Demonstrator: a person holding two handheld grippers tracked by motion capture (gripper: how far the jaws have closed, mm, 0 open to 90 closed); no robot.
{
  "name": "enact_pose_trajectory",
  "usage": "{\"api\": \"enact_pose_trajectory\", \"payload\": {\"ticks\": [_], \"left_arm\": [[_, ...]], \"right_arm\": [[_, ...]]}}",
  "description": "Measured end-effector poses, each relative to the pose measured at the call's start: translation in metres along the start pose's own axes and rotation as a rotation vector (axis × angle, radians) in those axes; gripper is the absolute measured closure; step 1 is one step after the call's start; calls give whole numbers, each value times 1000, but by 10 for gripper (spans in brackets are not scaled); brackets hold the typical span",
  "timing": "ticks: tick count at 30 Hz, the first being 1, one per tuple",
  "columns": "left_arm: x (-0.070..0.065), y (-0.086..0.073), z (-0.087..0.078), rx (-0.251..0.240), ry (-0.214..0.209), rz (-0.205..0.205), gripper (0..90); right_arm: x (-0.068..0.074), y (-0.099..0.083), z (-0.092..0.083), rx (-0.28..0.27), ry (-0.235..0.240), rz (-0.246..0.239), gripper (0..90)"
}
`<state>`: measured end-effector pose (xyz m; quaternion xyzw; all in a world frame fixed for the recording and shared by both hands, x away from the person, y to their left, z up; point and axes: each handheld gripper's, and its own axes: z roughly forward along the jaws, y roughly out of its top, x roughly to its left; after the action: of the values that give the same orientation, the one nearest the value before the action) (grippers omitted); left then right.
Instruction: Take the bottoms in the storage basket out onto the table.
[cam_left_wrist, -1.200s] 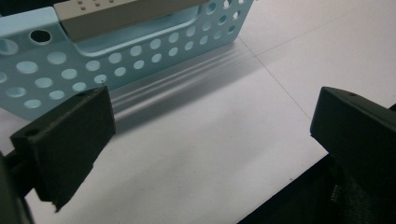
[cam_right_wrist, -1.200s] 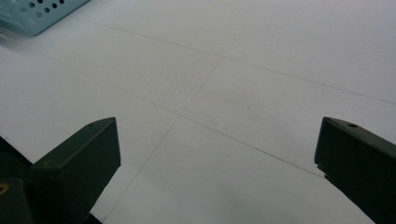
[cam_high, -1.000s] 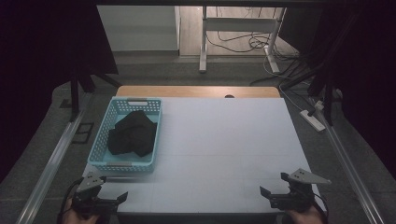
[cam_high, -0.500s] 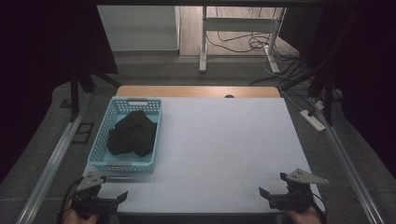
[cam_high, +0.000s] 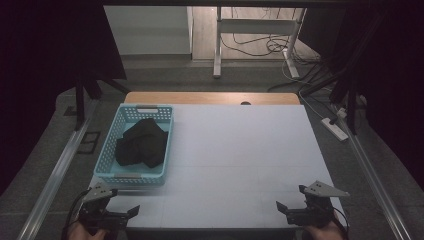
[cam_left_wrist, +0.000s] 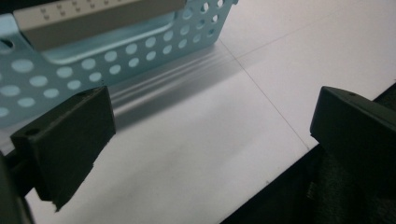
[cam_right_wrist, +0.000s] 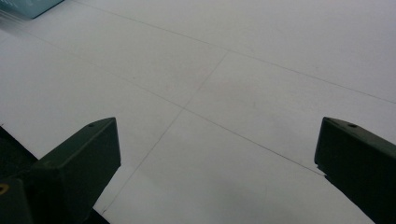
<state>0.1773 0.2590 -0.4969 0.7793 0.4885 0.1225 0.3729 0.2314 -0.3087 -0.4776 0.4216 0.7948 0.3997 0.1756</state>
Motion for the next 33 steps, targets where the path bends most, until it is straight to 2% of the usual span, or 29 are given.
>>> {"api": "enact_pose_trajectory", "payload": {"ticks": [4,10,16,19,33], "left_arm": [[-1,3,-2,-9,-8,-8,2],[-3,9,-5,10,-20,-1,4],[-3,17,-12,-36,8,12,9],[-1,20,-15,-52,0,4,13],[-2,35,-7,-26,0,45,13]], "right_arm": [[0,0,0,0,1,2,8],[0,0,0,0,2,2,8],[0,0,0,3,2,1,8],[0,0,1,6,3,0,8],[0,0,1,10,2,-1,8]]}}
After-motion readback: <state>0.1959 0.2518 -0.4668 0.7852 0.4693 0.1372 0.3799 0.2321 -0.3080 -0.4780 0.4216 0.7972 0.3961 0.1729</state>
